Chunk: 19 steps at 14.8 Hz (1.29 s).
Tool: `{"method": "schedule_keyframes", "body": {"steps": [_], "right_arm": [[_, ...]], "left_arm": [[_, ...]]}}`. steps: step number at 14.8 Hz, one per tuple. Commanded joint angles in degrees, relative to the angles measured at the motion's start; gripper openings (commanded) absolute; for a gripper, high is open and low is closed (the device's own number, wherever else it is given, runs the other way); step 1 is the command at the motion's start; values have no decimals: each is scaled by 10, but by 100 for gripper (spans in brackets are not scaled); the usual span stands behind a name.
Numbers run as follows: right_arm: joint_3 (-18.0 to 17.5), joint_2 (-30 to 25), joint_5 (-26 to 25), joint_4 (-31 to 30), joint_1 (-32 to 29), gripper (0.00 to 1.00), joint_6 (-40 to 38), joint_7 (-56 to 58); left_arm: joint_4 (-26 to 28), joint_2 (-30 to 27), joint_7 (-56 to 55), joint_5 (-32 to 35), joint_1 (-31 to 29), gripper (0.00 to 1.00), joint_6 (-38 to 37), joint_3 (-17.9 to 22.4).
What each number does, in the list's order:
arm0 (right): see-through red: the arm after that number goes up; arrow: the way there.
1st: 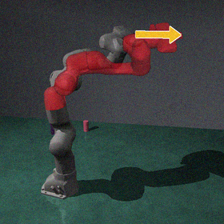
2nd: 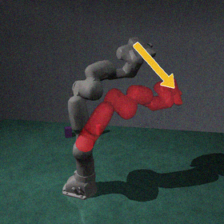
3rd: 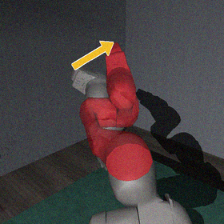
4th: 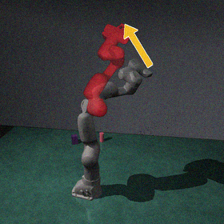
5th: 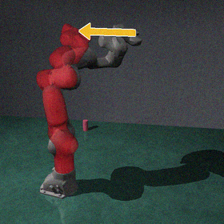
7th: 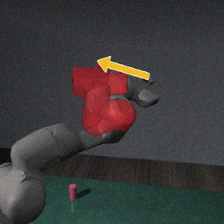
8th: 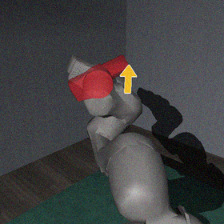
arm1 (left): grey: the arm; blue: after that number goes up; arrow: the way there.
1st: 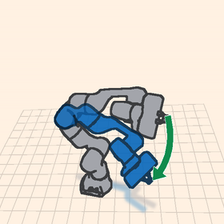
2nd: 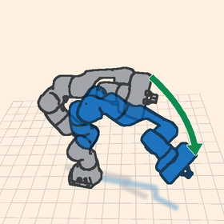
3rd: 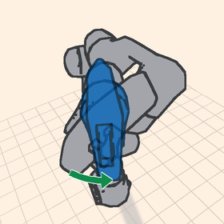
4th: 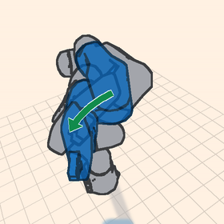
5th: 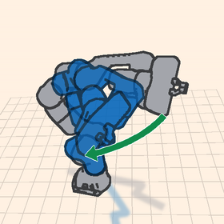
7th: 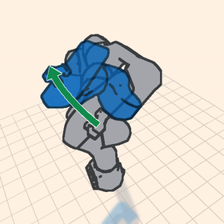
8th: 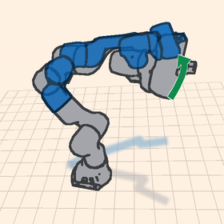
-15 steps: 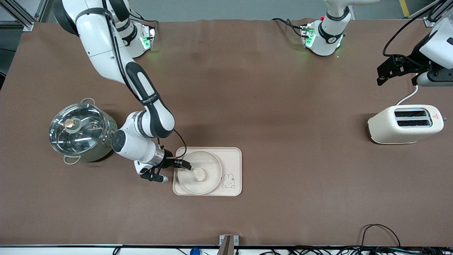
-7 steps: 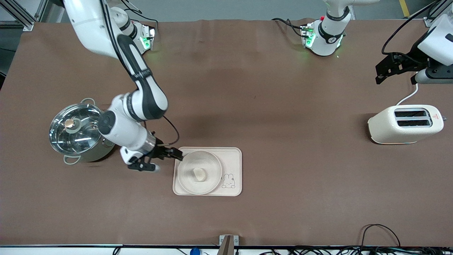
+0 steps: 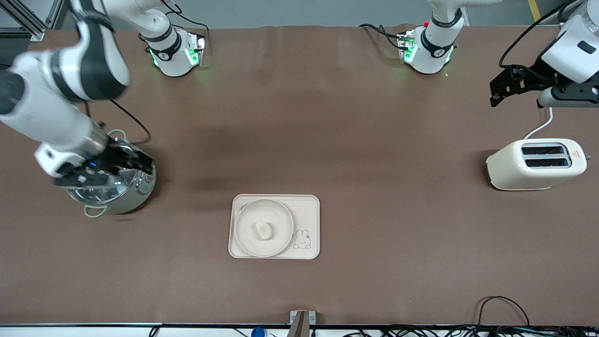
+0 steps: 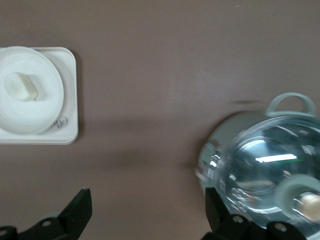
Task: Place bun in plate and plate on tray
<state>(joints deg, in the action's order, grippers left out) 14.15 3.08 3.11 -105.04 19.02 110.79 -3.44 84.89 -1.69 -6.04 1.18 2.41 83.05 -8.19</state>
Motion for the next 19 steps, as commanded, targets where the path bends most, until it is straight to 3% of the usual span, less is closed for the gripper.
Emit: {"method": "schedule_keyframes", "body": {"steps": [1,4,6,8,19], "right_arm": [[-11,-75,-19,-12,-49,100,-59,55],[-26,-132,-35,-8,-114,100,-111,65],[-74,-141,-60,27,-167,100,-146,85],[-77,-139,-64,57,-173,100,-166,85],[-78,-138,-64,64,-171,100,-173,96]], "left_arm": [[-7,-3,2,-5,-2,100,-9,-1],[-5,-4,3,-5,-2,100,-9,-2],[-7,-6,3,-5,-1,100,-9,-2],[-5,-7,3,-9,-4,100,-11,-2],[-8,-1,-17,-4,-11,100,-37,5]]}}
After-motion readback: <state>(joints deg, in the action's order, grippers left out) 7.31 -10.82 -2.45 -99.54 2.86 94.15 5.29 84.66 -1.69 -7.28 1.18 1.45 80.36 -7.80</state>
